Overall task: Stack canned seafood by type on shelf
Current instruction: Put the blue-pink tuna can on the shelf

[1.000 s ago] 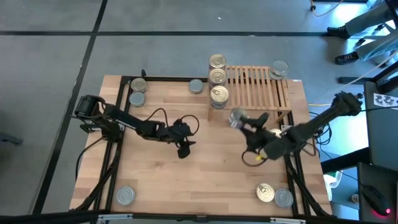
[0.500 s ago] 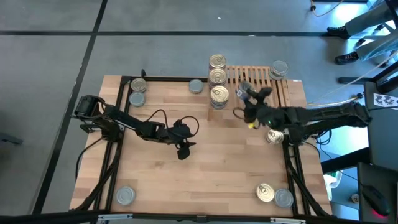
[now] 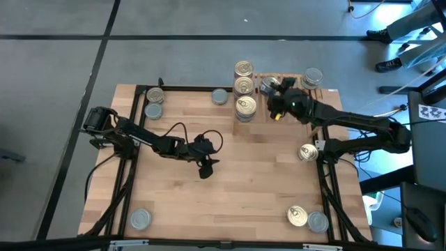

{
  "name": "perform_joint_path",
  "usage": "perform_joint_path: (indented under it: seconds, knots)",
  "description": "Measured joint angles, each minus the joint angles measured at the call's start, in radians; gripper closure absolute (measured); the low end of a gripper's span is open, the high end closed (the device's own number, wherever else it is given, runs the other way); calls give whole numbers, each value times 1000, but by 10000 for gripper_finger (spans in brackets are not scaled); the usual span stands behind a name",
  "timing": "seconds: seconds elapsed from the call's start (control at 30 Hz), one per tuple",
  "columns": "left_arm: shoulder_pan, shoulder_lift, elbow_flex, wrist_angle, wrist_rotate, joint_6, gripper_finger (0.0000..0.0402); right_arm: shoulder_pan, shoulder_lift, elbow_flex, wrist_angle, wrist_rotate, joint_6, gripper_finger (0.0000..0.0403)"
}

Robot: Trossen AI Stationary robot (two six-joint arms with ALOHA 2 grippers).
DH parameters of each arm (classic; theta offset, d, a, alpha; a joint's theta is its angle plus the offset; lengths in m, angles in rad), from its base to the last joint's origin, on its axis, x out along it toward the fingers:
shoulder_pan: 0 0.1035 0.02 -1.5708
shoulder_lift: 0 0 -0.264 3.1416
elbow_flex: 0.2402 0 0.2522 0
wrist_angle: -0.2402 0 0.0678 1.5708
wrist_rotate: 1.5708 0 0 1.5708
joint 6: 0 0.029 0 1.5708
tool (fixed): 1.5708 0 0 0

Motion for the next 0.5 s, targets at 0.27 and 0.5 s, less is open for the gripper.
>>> perform_joint_path:
  seconds: [0.27,0.5]
  knots:
    - [0,0,0,0,-13,-7,204,-160,51,2,56,-145,0,210]
    - [0,0,0,0,-15,-8,204,-210,58,0,78,-219,78,210]
